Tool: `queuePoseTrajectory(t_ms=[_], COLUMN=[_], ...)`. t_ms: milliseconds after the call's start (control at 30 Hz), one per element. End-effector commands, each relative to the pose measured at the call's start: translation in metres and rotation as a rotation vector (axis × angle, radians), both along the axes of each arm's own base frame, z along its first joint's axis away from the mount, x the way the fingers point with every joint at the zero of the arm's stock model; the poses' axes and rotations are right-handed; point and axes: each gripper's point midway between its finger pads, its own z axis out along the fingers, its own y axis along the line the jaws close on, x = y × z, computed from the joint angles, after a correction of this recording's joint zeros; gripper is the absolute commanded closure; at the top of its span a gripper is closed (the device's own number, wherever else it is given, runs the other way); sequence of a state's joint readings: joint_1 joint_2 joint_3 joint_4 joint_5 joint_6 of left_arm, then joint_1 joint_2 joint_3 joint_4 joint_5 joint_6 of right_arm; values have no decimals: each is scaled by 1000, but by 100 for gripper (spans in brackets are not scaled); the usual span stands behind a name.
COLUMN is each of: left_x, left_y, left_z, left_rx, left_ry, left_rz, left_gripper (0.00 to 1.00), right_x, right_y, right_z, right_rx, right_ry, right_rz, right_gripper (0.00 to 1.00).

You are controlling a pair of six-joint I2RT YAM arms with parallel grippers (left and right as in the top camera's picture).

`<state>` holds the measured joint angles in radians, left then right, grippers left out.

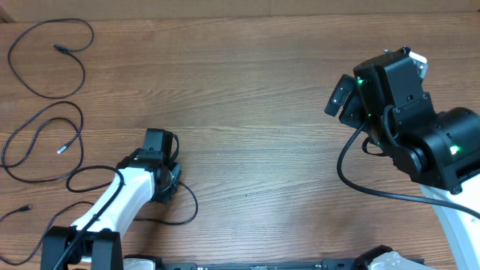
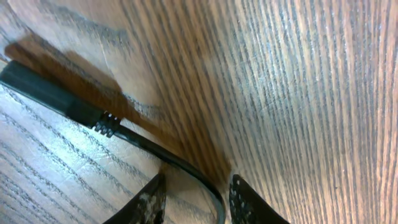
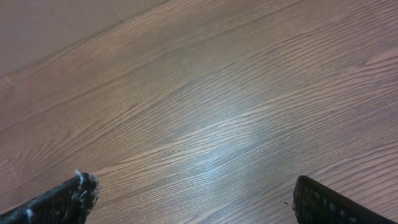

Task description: Untangle cables

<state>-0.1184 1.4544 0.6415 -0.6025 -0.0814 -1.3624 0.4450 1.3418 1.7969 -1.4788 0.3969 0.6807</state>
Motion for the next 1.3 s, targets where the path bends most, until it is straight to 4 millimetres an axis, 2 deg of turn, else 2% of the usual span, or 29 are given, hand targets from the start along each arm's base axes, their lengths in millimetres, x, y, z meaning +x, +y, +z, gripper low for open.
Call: queuePoseTrajectory(t_ms=[0, 100, 167, 200, 233, 367, 533, 700, 867, 900, 967, 1100, 1267], left_x=[-21, -24, -24, -23, -22, -17, 1, 21, 34, 34, 28, 21, 20], left_y=[12, 12, 13, 13, 14, 13, 31, 50, 58, 59, 59, 58, 56], left_z=[-25, -30, -30, -30, -29, -28, -16, 15, 51, 60, 64, 64, 64], left_rx=[69, 72, 72, 71, 70, -17, -39, -28, -22, -21, -32, -62, -117], left_ry=[111, 133, 131, 128, 126, 122, 87, 85, 93, 106, 130, 152, 155], left_rz=[9, 10, 12, 14, 19, 68, 45, 26, 25, 43, 128, 254, 321], left_gripper=[64, 71, 83, 94, 96, 96, 96, 96, 96, 96, 96, 96, 96], right_x=[0, 0, 0, 0, 0, 0, 0, 0, 0, 0, 0, 0, 0], right_y=[-3, -3, -3, -3, -3, -3, -3, -3, -3, -3, -3, -3, -3], right_z=[1, 1, 1, 1, 1, 1, 1, 1, 1, 1, 1, 1, 1], right_rx=[-1, -1, -1, 0, -1, -1, -1, -1, -1, -1, -1, -1, -1], right_ry=[-8, -8, -8, -8, -8, -8, -8, -8, -8, -8, -8, -8, -8], right_rz=[-16, -16, -16, -16, -16, -16, -16, -16, -16, -16, -16, -16, -16], right_gripper=[0, 0, 0, 0, 0, 0, 0, 0, 0, 0, 0, 0, 0])
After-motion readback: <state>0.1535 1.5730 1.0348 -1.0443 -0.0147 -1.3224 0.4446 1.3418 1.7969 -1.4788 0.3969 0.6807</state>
